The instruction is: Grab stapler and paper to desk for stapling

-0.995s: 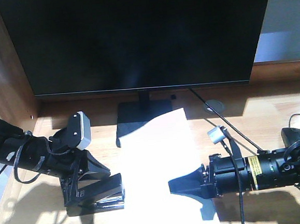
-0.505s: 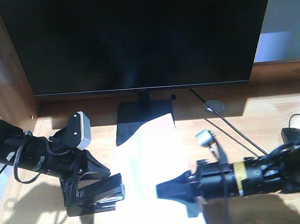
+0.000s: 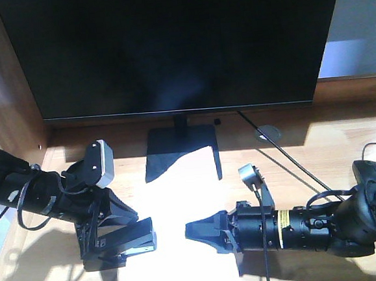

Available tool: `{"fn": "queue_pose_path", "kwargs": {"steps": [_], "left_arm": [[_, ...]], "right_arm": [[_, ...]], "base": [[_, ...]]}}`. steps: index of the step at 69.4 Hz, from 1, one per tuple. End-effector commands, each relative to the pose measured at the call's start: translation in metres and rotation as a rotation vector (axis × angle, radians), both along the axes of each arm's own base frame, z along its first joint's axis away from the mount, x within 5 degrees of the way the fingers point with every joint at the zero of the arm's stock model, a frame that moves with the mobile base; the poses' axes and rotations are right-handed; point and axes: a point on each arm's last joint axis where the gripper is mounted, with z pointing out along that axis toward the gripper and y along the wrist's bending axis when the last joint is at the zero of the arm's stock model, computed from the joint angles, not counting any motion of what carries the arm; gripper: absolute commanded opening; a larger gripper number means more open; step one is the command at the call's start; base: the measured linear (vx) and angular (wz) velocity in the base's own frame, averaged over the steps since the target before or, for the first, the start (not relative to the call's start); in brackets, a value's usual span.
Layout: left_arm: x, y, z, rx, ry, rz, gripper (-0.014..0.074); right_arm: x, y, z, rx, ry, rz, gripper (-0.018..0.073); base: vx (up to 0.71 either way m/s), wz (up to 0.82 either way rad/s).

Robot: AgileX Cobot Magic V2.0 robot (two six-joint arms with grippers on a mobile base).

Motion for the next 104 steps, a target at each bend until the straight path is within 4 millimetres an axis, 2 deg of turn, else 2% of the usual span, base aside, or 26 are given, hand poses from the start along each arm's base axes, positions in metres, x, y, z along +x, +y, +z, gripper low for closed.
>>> {"fn": "queue_pose_path", "kwargs": {"steps": [1,12,104], "left_arm": [[0.0005,-0.0043,0.0185,-0.065,-0.029,0.01,-0.0006],[0.0005,-0.0043,0.0185,-0.065,-0.029,0.01,-0.0006],[0.0005,-0.0065,0.0208,-0.098,-0.03,0.01,-0.0006]], "right_arm": [[0.0041,0.003,0.0155,0.106,-0.036,0.001,-0.0002],[0.004,0.0029,0.0087,0.099,-0.014,-0.002,-0.0002],[0.0041,0.0029,0.009,0.102,-0.019,-0.002,-0.0002]], "base": [[0.0,0.0],[0.0,0.0],[0.0,0.0]]}}
